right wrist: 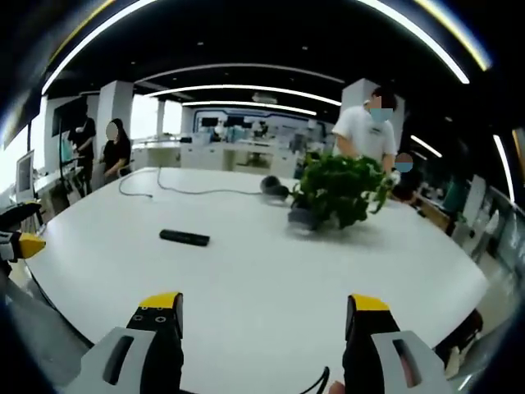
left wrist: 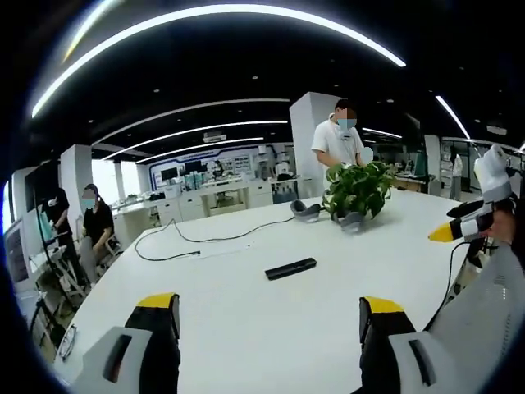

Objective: Press the specified remote control buttons in sequence, fully releasing each button before pressing the next.

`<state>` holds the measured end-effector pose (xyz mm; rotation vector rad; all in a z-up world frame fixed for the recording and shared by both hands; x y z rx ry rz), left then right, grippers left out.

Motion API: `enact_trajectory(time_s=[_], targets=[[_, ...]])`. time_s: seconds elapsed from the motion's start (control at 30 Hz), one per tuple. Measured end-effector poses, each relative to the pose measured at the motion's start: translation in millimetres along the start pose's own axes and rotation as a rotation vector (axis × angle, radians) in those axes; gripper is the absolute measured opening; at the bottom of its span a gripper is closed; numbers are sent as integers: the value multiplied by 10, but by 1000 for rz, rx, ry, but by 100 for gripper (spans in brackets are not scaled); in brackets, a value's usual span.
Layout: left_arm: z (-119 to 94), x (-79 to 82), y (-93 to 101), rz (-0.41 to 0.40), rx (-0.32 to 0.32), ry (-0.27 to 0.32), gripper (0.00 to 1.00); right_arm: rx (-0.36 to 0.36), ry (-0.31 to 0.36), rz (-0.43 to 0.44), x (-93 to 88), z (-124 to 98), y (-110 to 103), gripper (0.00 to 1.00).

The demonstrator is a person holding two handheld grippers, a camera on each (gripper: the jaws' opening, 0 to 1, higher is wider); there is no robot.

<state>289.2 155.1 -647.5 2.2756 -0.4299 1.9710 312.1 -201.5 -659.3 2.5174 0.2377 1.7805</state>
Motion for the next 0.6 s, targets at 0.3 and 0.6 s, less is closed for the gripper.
enact_trajectory(time_s=[0.3, 0.6], targets=[[0, -4, -46, -18, 20, 0, 96, 16, -9, -42, 1, 6, -43, 81], [28, -29, 9, -10, -6, -22, 100, -4, -14, -38, -8, 14, -12, 83]])
Point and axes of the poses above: the point that each gripper's makers call its tool centre point, and the gripper's own axes: z roughly forward along the fingers, y roughly to its right, x roughly out of its top, the point moved 7 cm from there along -z, roughly backward along the fingers, and after that the axes turned 8 degrees about y, right-handed, at the moved point
